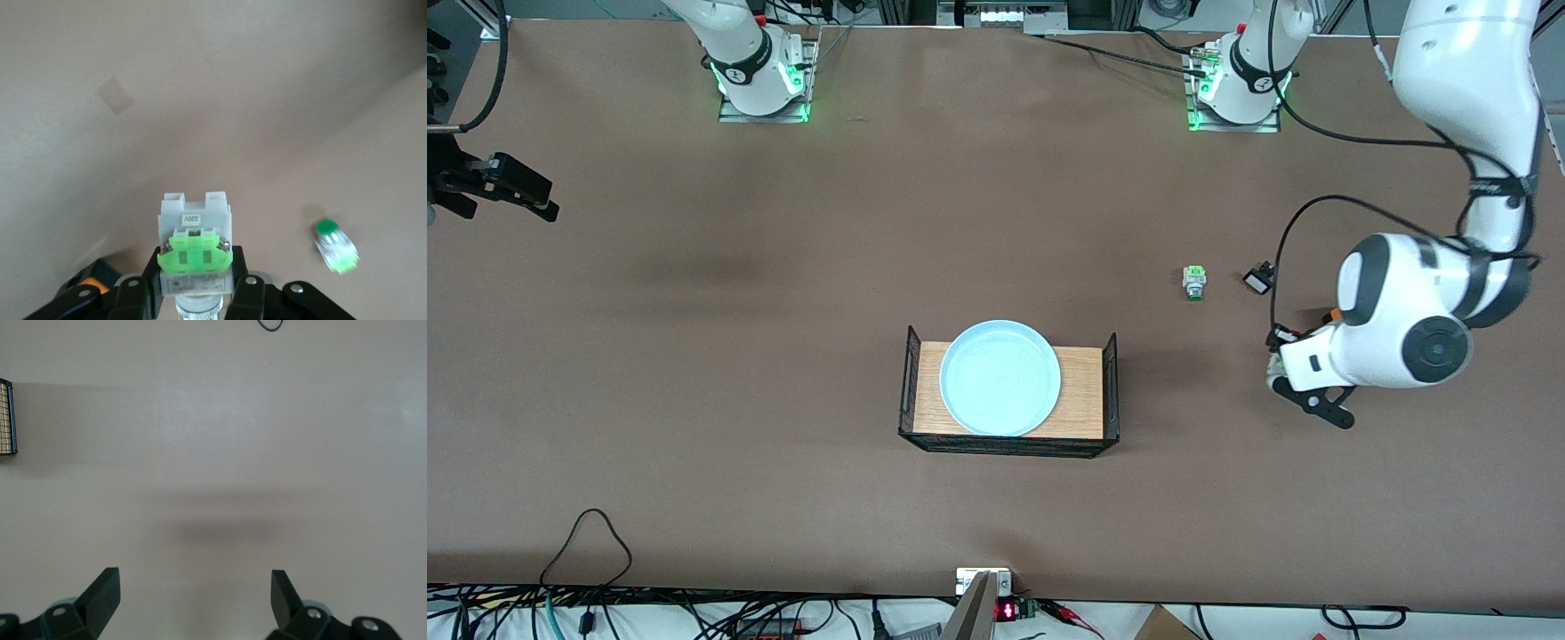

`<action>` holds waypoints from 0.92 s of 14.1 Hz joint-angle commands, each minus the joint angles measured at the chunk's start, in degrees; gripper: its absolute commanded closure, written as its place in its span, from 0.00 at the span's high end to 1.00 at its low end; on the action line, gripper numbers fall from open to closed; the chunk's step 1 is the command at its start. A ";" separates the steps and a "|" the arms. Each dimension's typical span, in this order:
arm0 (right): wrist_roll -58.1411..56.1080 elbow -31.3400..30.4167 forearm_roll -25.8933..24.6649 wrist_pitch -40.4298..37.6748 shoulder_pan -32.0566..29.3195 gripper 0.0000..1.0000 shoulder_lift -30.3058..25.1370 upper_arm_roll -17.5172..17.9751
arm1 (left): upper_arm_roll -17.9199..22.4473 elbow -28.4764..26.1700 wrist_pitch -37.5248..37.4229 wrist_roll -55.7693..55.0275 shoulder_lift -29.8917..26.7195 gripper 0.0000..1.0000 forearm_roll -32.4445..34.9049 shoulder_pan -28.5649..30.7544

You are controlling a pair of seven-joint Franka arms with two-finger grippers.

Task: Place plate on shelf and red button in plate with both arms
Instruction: 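Carry the switch with the left gripper over the blue plate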

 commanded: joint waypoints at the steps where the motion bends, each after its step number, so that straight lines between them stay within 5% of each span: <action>1: -0.25 1.03 0.85 -1.08 0.02 1.00 0.29 -0.22 | -0.51 10.38 -11.57 1.67 0.40 0.21 1.06 -2.82; 10: -0.34 1.03 0.94 -0.99 -0.16 1.00 1.00 -0.57 | -0.24 24.54 -14.59 -11.05 0.04 0.21 -4.02 -19.61; 13: 0.10 0.86 0.85 -1.17 0.10 1.00 0.64 -0.31 | -0.07 25.87 -6.46 -17.38 1.36 0.20 -5.18 -24.44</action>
